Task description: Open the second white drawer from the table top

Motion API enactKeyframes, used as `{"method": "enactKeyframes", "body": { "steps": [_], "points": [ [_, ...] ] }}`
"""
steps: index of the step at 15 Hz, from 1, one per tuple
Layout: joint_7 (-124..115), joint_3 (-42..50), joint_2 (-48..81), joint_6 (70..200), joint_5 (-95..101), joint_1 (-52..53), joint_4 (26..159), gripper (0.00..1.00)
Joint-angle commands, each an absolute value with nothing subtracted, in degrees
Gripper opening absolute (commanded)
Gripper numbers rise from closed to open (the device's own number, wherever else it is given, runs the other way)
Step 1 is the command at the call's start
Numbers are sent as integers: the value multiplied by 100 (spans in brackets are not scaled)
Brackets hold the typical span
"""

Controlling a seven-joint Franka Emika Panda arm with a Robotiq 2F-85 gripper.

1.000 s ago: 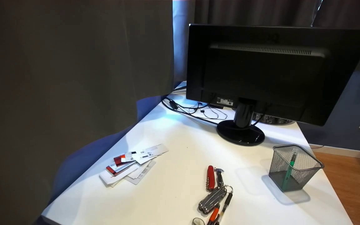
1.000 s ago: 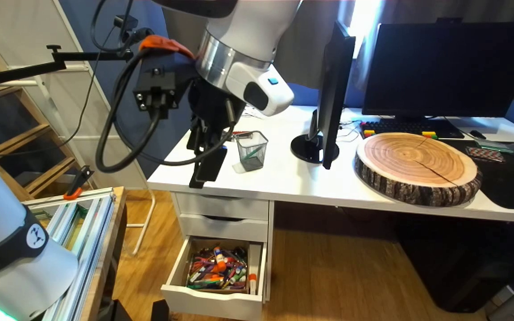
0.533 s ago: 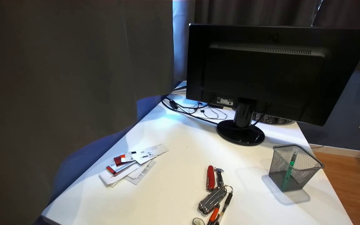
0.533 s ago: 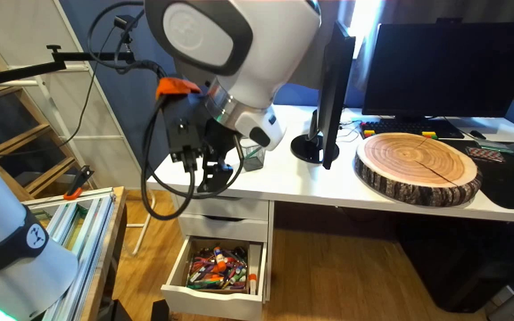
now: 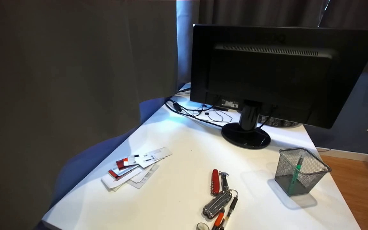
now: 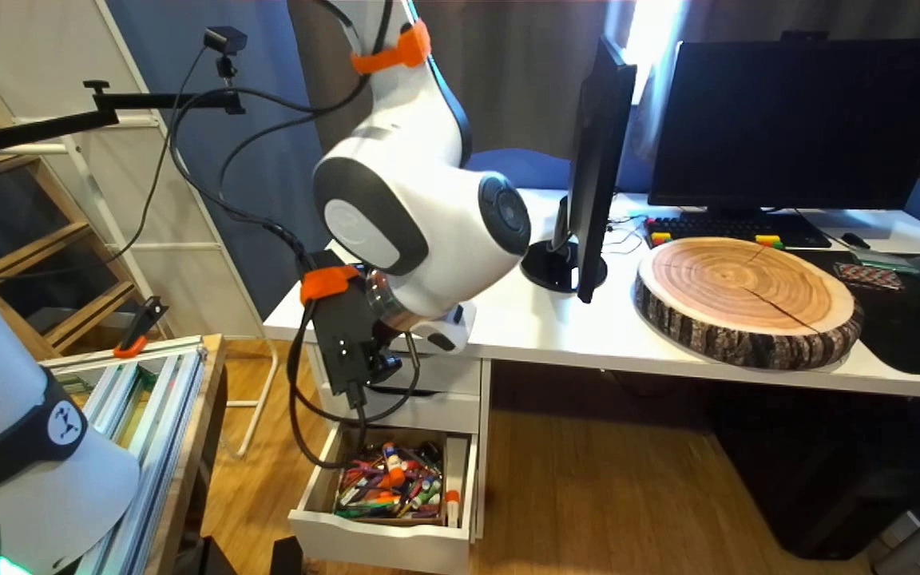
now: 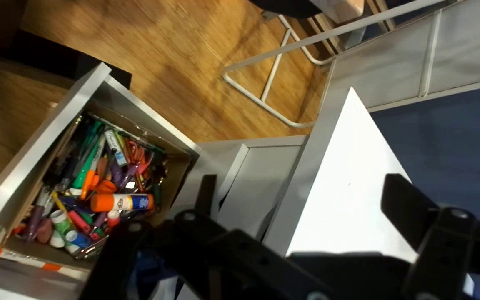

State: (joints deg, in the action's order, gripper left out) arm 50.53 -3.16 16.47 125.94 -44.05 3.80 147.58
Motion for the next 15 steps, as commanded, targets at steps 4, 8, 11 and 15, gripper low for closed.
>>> {"method": "enactKeyframes", "body": {
  "steps": [4,8,11,15],
  "points": [
    [5300,-666,2380,12689,-4615,202,14433,100],
    [5308,-666,2436,12689,-4616,180,14354,100],
    [5557,-731,2733,12794,-4828,105,14237,100],
    [6254,-966,3304,13457,-5476,-49,14136,100]
  ]
}}
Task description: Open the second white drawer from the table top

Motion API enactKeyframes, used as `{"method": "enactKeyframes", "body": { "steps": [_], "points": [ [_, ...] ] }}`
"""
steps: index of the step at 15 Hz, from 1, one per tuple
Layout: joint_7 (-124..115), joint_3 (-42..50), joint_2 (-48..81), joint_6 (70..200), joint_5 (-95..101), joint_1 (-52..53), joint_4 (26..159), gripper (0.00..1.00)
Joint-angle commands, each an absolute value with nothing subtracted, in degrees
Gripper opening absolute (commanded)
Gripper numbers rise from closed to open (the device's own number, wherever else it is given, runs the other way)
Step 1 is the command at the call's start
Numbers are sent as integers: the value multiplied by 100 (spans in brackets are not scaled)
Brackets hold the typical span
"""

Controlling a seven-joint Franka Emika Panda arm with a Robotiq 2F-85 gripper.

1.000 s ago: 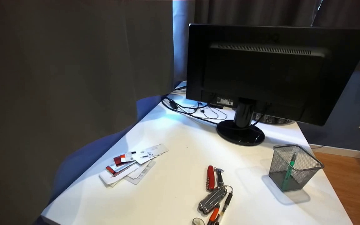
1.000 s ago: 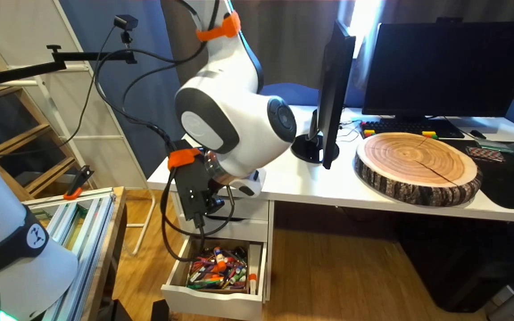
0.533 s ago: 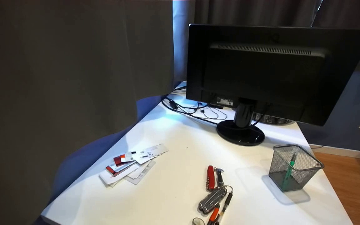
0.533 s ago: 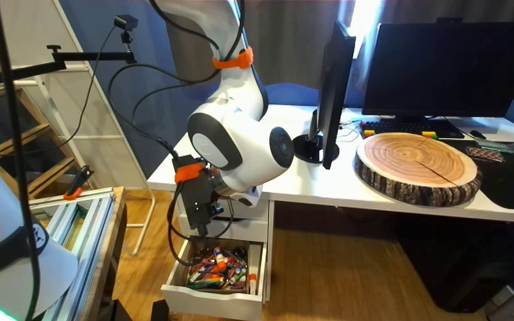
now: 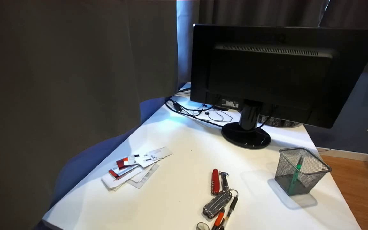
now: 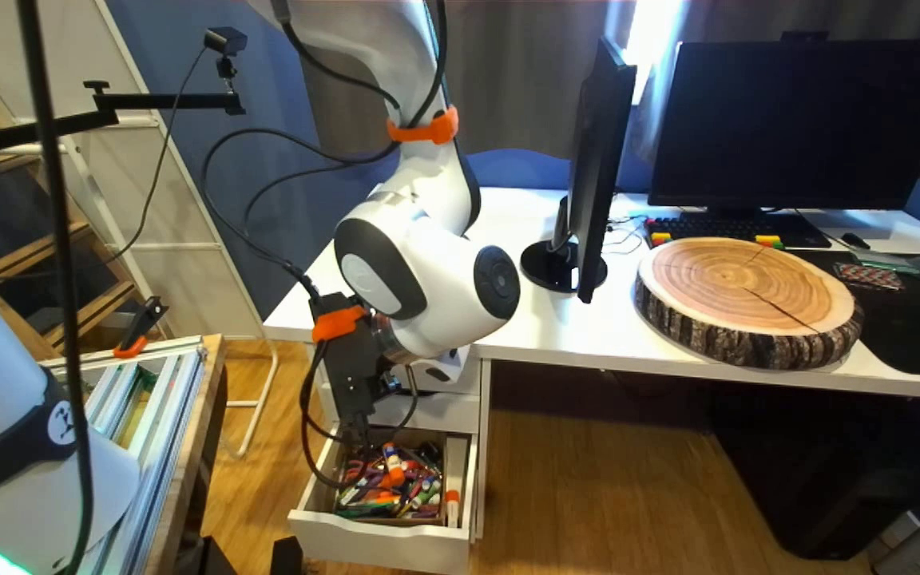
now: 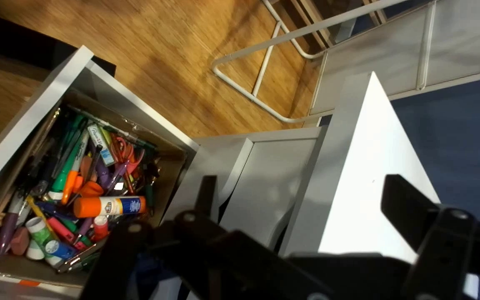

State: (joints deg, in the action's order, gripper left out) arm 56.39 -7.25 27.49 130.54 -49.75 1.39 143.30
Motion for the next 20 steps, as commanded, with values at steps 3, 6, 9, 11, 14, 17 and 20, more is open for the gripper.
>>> {"method": "enactKeyframes", "body": {
  "steps": [3,6,9,11,14,17,20],
  "points": [
    [6993,-1188,3919,13796,-6237,-193,13811,100],
    [7488,-1268,4482,13942,-6939,-151,13379,100],
    [7788,-1203,4947,14021,-7715,-53,12977,100],
    [7999,-1114,5161,14221,-8267,55,12771,100],
    [8319,-912,5468,14446,-8761,291,12469,100],
    [8169,-772,5342,14194,-8623,367,12591,100],
    [8170,-768,5405,14204,-8626,387,12522,100]
  ]
}}
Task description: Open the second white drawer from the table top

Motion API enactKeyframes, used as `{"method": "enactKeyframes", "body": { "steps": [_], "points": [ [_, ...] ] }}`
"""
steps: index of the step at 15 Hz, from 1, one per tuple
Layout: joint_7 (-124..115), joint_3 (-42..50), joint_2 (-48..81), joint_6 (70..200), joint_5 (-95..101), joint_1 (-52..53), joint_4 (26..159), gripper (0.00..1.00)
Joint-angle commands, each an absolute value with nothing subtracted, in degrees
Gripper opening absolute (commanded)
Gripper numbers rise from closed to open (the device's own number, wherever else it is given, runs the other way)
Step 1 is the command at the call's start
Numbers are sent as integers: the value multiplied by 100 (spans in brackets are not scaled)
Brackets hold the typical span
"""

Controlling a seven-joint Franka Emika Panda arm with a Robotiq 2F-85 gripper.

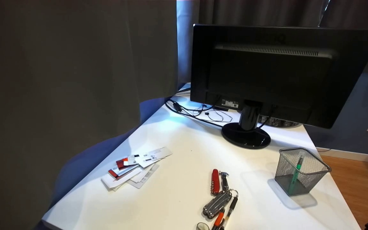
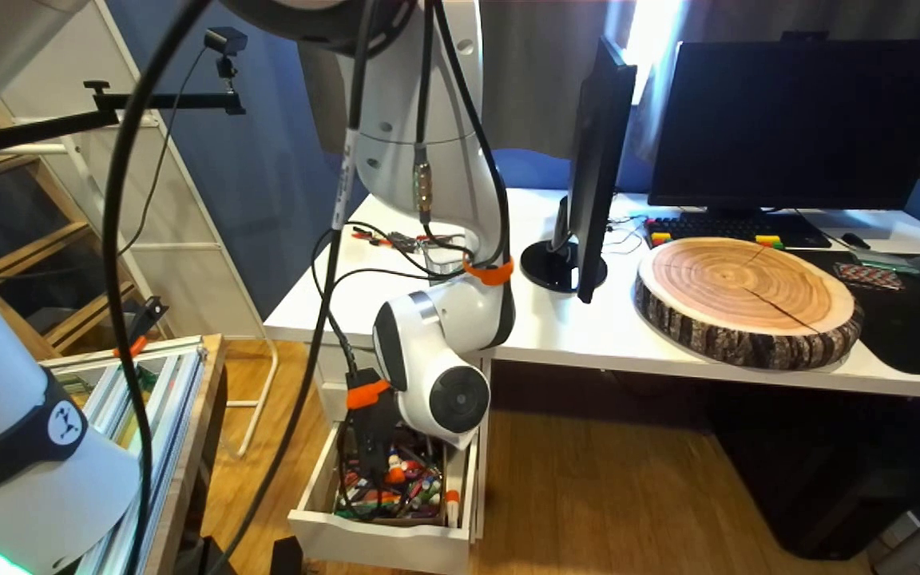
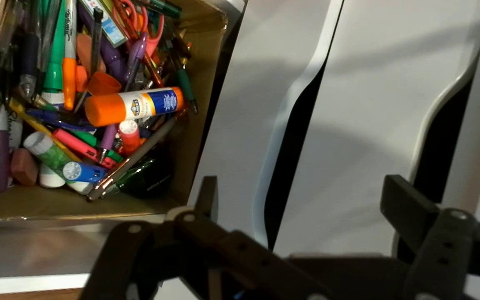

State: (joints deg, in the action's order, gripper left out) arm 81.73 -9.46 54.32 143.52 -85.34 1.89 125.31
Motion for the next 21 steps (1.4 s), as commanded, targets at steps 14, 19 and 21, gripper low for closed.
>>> {"method": "enactKeyframes", "body": {
  "steps": [14,19,21],
  "points": [
    [8268,-737,6518,14358,-9010,821,11483,100],
    [8305,-782,6912,14400,-9238,840,11086,100],
    [8351,-775,7025,14409,-9459,822,10968,100]
  ]
}}
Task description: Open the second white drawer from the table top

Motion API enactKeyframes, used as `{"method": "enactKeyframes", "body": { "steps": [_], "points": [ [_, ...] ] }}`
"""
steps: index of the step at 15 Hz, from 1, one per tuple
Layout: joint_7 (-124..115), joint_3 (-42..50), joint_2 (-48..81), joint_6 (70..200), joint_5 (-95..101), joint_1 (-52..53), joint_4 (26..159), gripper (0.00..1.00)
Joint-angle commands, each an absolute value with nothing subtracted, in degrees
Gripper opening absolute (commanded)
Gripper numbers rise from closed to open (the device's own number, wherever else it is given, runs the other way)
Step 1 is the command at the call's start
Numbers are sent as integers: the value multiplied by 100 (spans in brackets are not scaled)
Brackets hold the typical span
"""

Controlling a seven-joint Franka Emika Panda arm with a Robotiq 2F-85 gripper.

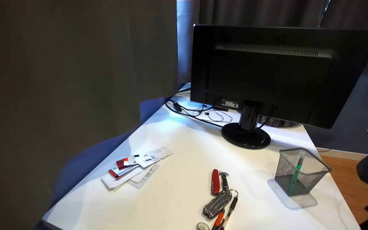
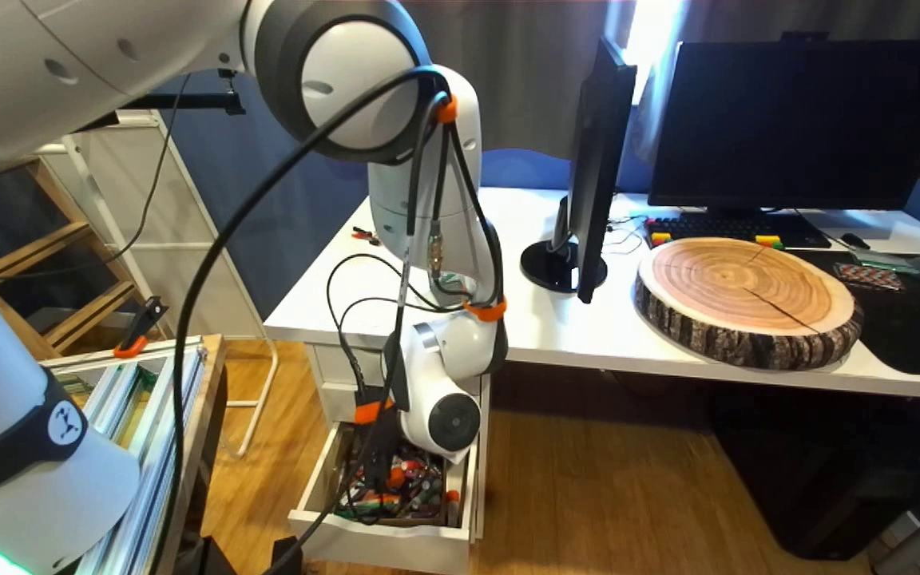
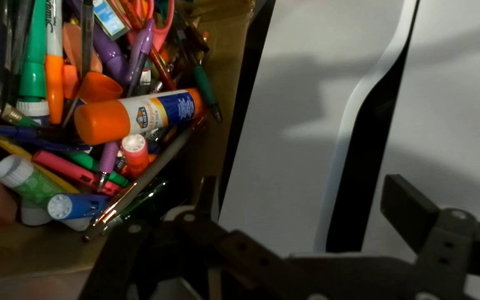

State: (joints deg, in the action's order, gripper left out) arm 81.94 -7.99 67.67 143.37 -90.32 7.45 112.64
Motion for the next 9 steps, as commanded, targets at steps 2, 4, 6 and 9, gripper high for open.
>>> {"method": "enactKeyframes", "body": {
  "steps": [2,4,6,9],
  "points": [
    [8372,-750,7113,14305,-9649,790,10897,100],
    [8348,-709,7208,14234,-9780,803,10817,100],
    [8304,-684,7301,14139,-9845,804,10740,100],
    [8286,-668,7442,14029,-9967,809,10599,100]
  ]
}}
